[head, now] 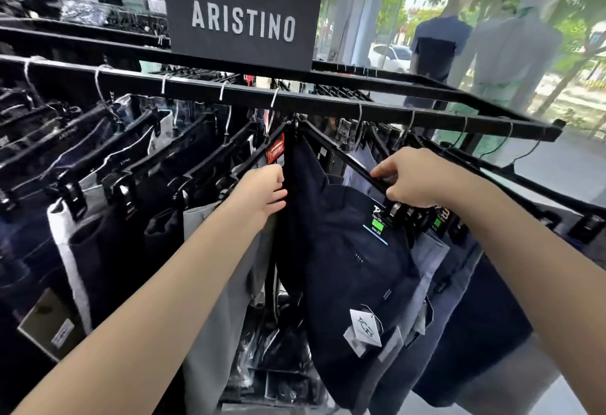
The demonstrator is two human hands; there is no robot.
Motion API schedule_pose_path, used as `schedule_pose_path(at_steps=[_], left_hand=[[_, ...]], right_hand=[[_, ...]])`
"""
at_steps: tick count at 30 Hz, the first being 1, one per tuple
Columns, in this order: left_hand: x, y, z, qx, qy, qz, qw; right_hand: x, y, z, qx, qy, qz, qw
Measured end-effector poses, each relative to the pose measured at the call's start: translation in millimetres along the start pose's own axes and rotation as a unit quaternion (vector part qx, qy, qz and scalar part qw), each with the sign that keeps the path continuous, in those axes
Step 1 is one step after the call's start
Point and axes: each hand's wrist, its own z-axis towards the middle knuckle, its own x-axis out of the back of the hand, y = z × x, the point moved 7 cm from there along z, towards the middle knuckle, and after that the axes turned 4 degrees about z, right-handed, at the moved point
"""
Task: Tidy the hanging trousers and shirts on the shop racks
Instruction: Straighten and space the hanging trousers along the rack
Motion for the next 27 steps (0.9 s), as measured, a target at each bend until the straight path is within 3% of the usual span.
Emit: schedule_pose_path(at_steps=[7, 14, 18, 21, 25, 27], left_hand=[[-24.0, -2.7, -9.4, 0.023, -0.065, 0.045, 0.997], [-59.1, 14.4, -14.3, -0.053, -0.06, 0.171, 0.982], [-48.6, 28.6, -20.8, -0.129, -0.042, 0.38, 0.915], [-33.7, 37.5, -16.9, -0.137, 0.005, 0.418, 0.898], [-28.2, 55.6, -19.8, -0.172, 0.055, 0.536, 0.825], [-24.5, 57.6, -20.4, -0.173, 0.072, 0.561, 0.806]], right_hand=[[-3.1, -9.5, -1.7, 0.028, -0.026, 0.077, 0.996], [-18.1, -18.7, 0.9, 0.07, -0.076, 0.241, 0.965], [-20.5, -9.4, 2.6, 0.086, -0.116, 0.239, 0.96], [-12.9, 0.9, 8.0, 0.089, -0.107, 0.212, 0.967], [-3.5, 8.1, 9.0, 0.092, -0.11, 0.193, 0.971], [-2.5, 9.8, 5.3, 0.096, -0.122, 0.143, 0.977]])
